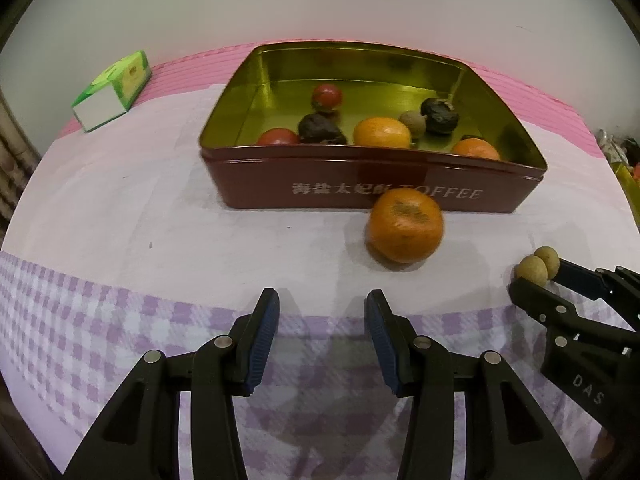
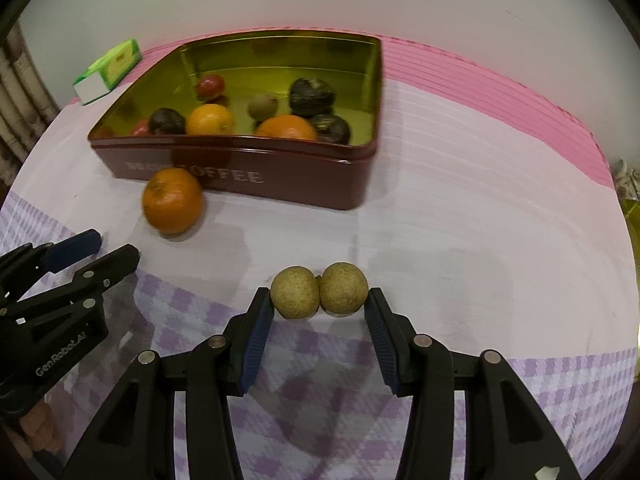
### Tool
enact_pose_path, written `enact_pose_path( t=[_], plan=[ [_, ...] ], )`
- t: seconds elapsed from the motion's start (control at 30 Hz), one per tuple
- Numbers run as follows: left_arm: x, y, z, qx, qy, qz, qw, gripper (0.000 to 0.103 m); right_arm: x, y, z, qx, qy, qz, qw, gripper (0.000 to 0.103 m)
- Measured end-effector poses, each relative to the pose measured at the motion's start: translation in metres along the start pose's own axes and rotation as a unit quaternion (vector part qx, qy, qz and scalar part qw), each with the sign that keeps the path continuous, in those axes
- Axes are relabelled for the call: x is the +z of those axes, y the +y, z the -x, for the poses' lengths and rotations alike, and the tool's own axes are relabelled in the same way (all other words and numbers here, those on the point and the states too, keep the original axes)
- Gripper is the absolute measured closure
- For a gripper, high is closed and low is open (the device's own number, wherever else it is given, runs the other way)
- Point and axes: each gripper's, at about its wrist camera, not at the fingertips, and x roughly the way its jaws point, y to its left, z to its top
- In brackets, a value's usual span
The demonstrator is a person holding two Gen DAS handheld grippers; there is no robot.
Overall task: Organize fruits
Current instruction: 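Grasp the two small round fruits together with the right gripper, then grasp the orange with the left gripper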
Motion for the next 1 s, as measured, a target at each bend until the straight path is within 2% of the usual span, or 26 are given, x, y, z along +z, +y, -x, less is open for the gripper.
enact_pose_path(
  t=[0.5, 1.0],
  plan=[
    [0.010, -0.032, -0.004, -0.016, 0.001, -0.023, 0.9996, 0.056, 0.001, -0.009, -0.002, -0.002, -0.002, -0.009, 1.000, 0.058],
    [0.029, -0.039, -0.015, -0.014, 0.006, -0.022, 0.9997, 0.053, 0.002, -0.014, -0.003, -0.001, -0.007, -0.015, 1.000, 0.058]
  ],
)
